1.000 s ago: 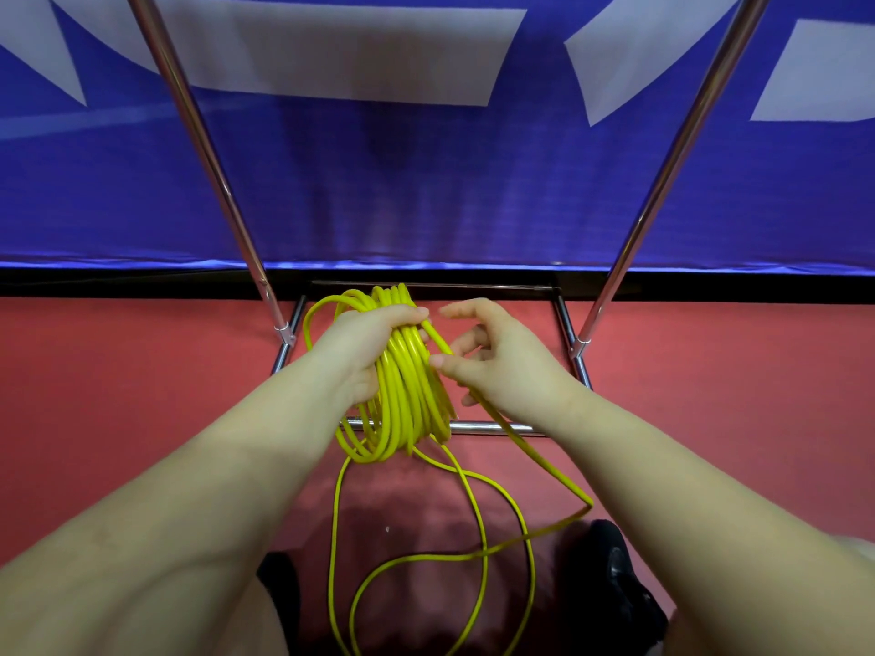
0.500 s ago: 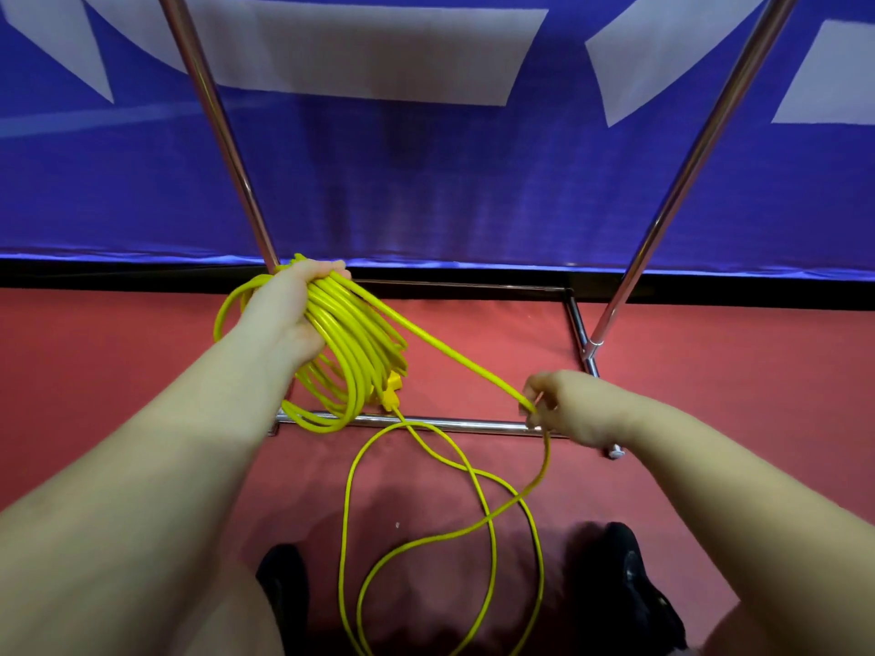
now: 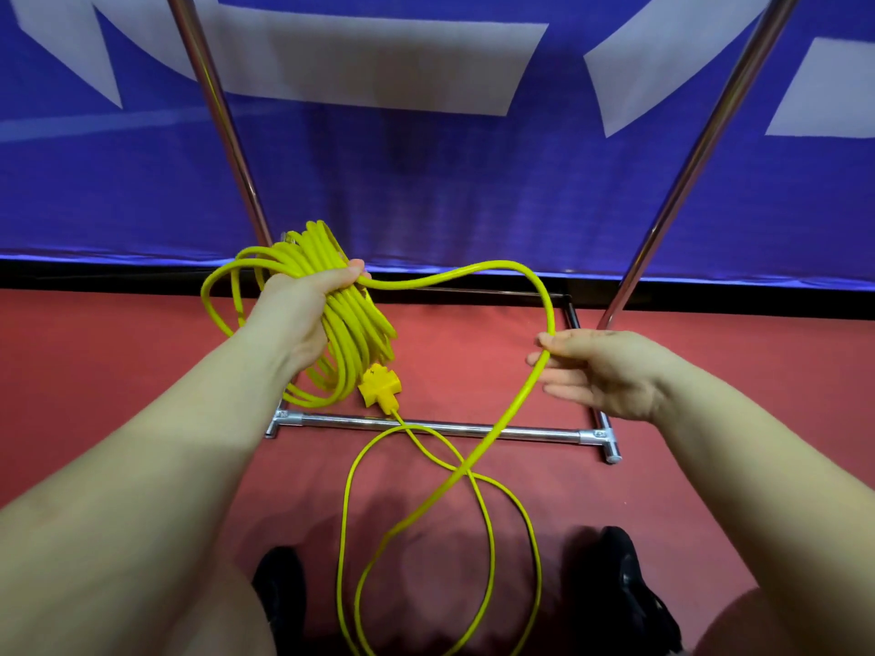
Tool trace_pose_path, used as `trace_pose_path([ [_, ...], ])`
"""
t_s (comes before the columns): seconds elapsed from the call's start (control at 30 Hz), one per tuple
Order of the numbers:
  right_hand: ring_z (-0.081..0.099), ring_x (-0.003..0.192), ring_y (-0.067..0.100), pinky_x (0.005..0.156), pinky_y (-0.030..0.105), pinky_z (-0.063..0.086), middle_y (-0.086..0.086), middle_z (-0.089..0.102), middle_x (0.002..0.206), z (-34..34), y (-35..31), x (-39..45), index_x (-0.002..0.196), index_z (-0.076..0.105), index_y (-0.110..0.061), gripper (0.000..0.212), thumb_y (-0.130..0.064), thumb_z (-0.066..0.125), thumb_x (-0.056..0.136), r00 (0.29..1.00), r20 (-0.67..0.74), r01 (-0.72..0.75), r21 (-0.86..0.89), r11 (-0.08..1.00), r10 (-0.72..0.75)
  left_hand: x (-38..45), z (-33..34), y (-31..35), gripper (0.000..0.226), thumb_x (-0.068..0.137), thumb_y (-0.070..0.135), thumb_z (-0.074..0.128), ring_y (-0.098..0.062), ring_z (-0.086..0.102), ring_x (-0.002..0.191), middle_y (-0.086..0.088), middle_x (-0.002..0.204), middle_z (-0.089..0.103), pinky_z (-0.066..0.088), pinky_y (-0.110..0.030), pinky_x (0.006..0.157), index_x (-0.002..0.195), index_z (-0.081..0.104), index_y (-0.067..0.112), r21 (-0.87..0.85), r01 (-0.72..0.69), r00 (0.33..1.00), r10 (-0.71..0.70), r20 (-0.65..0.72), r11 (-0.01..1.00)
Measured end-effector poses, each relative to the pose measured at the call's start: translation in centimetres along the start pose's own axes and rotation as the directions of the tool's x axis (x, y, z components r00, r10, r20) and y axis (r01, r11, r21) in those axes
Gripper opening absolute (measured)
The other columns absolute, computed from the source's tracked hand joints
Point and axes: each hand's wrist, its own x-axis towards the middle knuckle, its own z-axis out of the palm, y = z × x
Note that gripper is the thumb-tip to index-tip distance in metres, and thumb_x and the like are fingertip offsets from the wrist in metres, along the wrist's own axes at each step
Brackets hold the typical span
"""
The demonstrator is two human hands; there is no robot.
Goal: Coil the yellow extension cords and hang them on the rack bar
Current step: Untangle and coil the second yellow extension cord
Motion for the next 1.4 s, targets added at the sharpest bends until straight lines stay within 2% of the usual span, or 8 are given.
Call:
trace_pose_path([
  [0.2,0.066,0.050,0.006,0.046,0.018,0.053,-0.005,0.066,0.053,0.5,-1.1,-0.4,0.079,0.060,-0.011,0.015,-0.018,0.056,0.091,0.988,-0.123,0.119,0.269,0.956,-0.088,-1.1,1.0,-0.5,0.008,0.076,0.001,0.071,-0.029,0.065,0.084,-0.011,0.082,0.070,0.050,-0.053,0.091,0.081,0.065,0.004,0.090,-0.093,0.994,0.088,0.059,0.992],
  [0.47,0.066,0.049,0.008,0.046,0.019,0.053,-0.001,0.061,0.065,1.0,-1.4,0.3,0.080,0.059,-0.008,0.013,-0.014,0.057,0.091,0.960,-0.248,0.228,0.441,0.868,-0.126,-3.3,2.9,-1.8,0.018,0.077,-0.005,0.067,-0.022,0.065,0.069,0.004,0.066,0.071,0.056,-0.039,0.065,0.075,0.066,0.013,0.327,-0.197,0.946,0.091,0.312,0.924],
  [0.63,0.065,0.044,0.013,0.047,0.024,0.054,0.003,0.064,0.061,1.7,-1.1,1.2,0.078,0.054,-0.005,0.017,-0.011,0.052,0.094,0.970,-0.242,0.147,0.524,0.839,-0.019,-4.6,4.3,-2.9,0.020,0.075,-0.002,0.071,-0.022,0.065,0.074,0.002,0.076,0.072,0.054,-0.048,0.078,0.079,0.068,0.018,0.394,-0.179,0.896,-0.016,0.443,0.901],
  [0.83,0.061,0.099,0.021,0.051,0.024,0.054,0.004,0.057,0.075,2.5,-1.6,1.0,0.076,0.052,-0.004,0.021,-0.010,0.048,0.096,0.969,-0.240,0.108,0.620,0.777,0.057,-5.4,5.1,-3.4,0.024,0.080,-0.008,0.063,-0.028,0.068,0.091,-0.009,0.095,0.071,0.055,-0.048,0.084,0.090,0.063,0.014,0.404,-0.130,0.857,-0.102,0.504,0.906],
  [0.97,0.058,0.118,0.022,0.084,0.024,0.050,0.004,0.056,0.076,2.7,-1.7,1.4,0.076,0.051,-0.005,0.021,-0.010,0.047,0.096,0.965,-0.250,0.109,0.652,0.751,0.078,-6.0,5.4,-3.2,0.023,0.083,-0.011,0.055,-0.018,0.070,0.070,-0.006,0.082,0.074,0.058,-0.038,0.065,0.097,0.061,0.006,0.266,0.029,0.811,-0.178,0.558,0.964],
  [1.17,0.060,0.109,0.019,0.051,0.023,0.054,0.006,0.057,0.075,3.1,-1.6,2.0,0.076,0.052,-0.005,0.020,-0.012,0.050,0.095,0.971,-0.232,0.116,0.660,0.742,0.055,-6.8,5.7,-2.9,0.020,0.081,-0.014,0.053,-0.018,0.069,0.059,-0.007,0.069,0.071,0.058,-0.035,0.061,0.084,0.064,0.003,0.185,0.127,0.794,-0.212,0.570,0.974],
  [1.3,0.065,0.077,0.016,0.053,0.026,0.055,0.006,0.056,0.078,3.4,-1.5,2.3,0.086,0.053,-0.009,0.015,-0.022,0.053,0.095,0.965,-0.253,0.188,0.499,0.846,-0.066,-6.4,5.8,-2.6,0.019,0.080,-0.014,0.055,-0.018,0.067,0.058,-0.009,0.070,0.070,0.057,-0.038,0.063,0.081,0.064,0.003,0.146,0.119,0.852,-0.177,0.494,0.982],
  [1.4,0.058,0.055,0.015,0.059,0.031,0.053,0.006,0.058,0.064,4.1,-0.4,2.3,0.070,0.054,-0.014,0.027,-0.033,0.064,0.087,0.883,-0.297,0.342,-0.122,0.932,-0.363,-5.6,5.7,-2.1,0.017,0.082,-0.012,0.055,-0.016,0.067,0.055,-0.008,0.068,0.070,0.057,-0.037,0.058,0.080,0.064,0.002,0.080,0.150,0.908,-0.169,0.382,0.985],
])
